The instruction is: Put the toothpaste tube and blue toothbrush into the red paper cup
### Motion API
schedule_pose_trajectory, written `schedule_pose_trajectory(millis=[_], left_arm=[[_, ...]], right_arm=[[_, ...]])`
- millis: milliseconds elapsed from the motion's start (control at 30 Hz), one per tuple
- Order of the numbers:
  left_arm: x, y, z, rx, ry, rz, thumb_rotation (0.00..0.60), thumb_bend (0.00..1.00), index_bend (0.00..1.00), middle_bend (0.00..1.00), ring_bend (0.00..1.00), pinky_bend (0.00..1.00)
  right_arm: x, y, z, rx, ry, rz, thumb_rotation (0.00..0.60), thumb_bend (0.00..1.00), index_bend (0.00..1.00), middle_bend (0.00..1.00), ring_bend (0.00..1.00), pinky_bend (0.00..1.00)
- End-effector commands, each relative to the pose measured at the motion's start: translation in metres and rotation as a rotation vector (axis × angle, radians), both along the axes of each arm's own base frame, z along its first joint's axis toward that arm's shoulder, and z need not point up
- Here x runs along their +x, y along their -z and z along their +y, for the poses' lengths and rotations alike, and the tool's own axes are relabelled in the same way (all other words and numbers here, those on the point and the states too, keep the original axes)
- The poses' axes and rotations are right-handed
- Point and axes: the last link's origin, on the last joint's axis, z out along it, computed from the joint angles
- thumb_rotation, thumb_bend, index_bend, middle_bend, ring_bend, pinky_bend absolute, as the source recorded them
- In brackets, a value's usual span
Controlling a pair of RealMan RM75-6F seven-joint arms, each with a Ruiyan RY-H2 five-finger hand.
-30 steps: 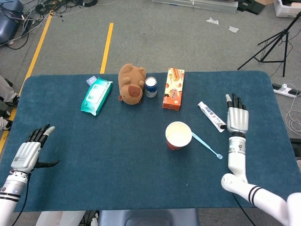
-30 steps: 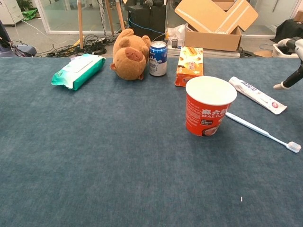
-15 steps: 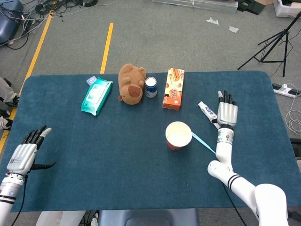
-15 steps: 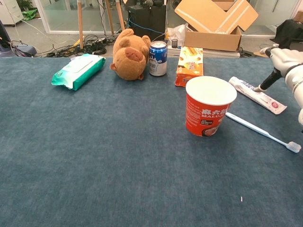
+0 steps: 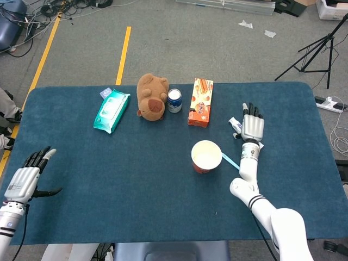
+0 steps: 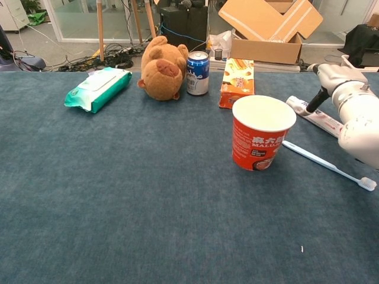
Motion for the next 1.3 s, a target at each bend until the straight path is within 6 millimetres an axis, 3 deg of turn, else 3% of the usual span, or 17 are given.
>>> schedule_pose_trajectory(millis=[33, 800, 1300], left_arm=[[-0.001, -0.001, -0.001, 0.001, -0.001, 0.0, 0.6, 0.0, 0.0, 0.01, 0.0, 0.0], [0.001, -0.002, -0.004, -0.002, 0.001, -0.002, 0.6, 0.0, 0.0, 0.01, 0.0, 0.0], [0.001, -0.001, -0.004, -0.004, -0.003, 0.004, 0.6, 0.0, 0.0, 0.01, 0.0, 0.0]], right_arm=[[0.003, 0.003, -0.003, 0.009, 0.004, -0.005, 0.6, 0.0, 0.0, 0.0, 0.0, 0.22], [-0.017, -0.001, -0.006, 0.039, 0.077, 0.029, 0.6, 0.0, 0.0, 0.0, 0.0, 0.22], [-0.042, -0.018, -0.004, 0.034, 0.136, 0.063, 0.6, 0.0, 0.0, 0.0, 0.0, 0.22]])
